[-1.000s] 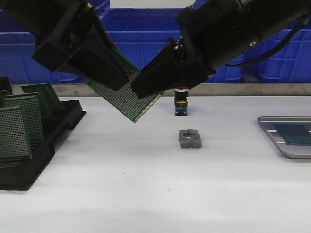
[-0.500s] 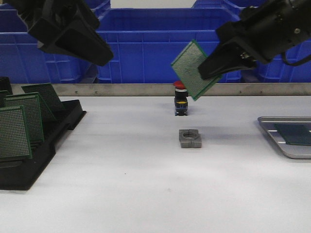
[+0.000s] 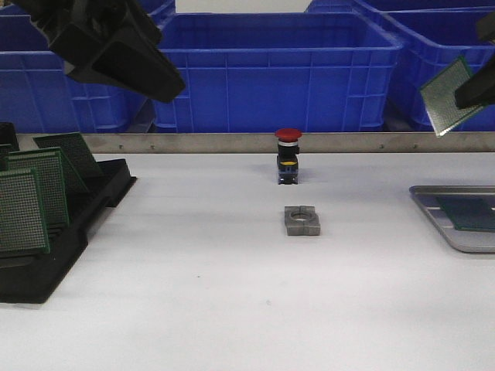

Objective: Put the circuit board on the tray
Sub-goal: 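Release the left gripper and carry the board to the tray, then lay the board on the first board in the tray, open right gripper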

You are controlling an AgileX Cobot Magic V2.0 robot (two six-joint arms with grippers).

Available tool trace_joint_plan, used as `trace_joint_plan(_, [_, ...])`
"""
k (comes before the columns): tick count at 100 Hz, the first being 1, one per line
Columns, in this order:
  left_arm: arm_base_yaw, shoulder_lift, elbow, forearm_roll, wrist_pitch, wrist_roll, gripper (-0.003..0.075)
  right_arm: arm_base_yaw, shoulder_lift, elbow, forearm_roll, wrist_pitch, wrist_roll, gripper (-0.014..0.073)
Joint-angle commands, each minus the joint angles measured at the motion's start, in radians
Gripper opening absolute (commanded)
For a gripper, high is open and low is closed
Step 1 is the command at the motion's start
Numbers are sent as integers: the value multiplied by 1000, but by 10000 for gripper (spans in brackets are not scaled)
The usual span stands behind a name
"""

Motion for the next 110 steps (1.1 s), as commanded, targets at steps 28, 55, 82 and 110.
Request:
trace_joint_plan(28, [1, -39, -32, -44, -36, -10, 599, -94, 10, 50, 42, -42, 40, -69])
trace_joint_plan(55, [1, -39, -32, -45, -36, -10, 599, -94, 83, 50, 51, -22, 46, -64])
trace_joint_plan(82, [1, -39, -32, -45, -36, -10, 599, -94, 91, 50, 54, -21, 46, 271])
trace_joint_plan(110, [1, -39, -32, -45, -36, -10, 599, -94, 91, 50, 54, -17, 46, 364])
